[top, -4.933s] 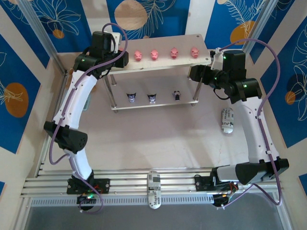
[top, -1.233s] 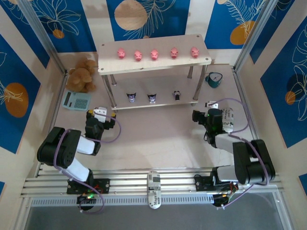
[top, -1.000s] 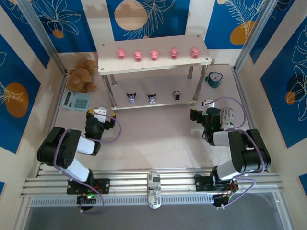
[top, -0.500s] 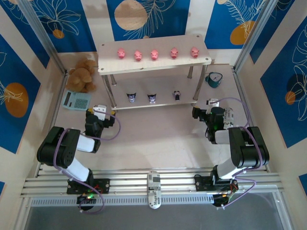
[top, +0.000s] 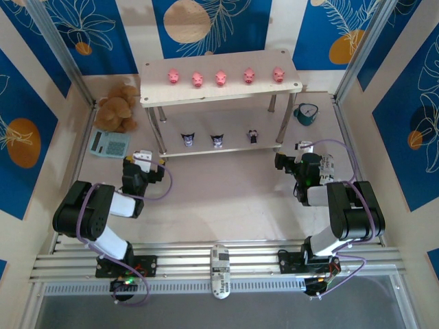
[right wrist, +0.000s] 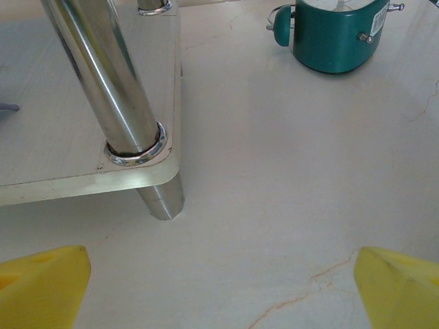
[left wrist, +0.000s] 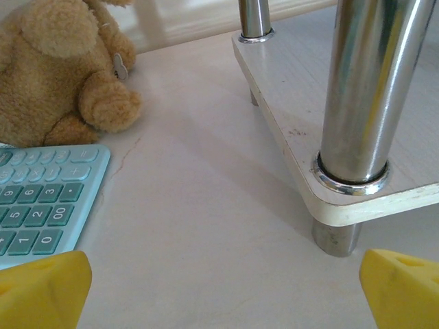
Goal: Place and organize the plastic toys onto the shelf
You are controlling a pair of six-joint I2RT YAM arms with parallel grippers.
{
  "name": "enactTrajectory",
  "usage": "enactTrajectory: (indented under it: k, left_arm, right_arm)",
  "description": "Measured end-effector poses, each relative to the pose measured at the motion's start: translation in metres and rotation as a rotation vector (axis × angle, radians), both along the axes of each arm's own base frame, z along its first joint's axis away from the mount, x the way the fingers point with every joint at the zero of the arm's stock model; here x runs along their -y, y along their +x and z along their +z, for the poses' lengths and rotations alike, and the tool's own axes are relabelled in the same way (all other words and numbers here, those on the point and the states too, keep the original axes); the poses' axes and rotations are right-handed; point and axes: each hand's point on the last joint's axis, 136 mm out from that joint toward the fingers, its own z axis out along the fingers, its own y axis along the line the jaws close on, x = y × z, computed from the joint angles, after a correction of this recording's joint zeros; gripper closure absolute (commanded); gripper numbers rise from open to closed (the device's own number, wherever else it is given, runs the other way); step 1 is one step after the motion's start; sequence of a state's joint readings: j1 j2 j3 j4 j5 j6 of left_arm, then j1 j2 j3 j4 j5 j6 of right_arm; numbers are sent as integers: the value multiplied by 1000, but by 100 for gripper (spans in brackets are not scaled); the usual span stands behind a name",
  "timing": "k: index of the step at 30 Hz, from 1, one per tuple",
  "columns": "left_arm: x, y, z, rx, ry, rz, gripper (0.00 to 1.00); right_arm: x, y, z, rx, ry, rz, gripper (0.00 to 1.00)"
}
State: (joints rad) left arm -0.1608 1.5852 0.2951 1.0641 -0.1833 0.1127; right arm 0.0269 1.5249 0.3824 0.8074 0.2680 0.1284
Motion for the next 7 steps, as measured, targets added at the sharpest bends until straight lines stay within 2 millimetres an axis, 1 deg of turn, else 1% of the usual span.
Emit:
enactTrajectory:
  k: [7]
  left_arm:
    - [0,1,0,-4,-1,1,0]
  right_arm:
    - [0,0,0,0,0,0,1]
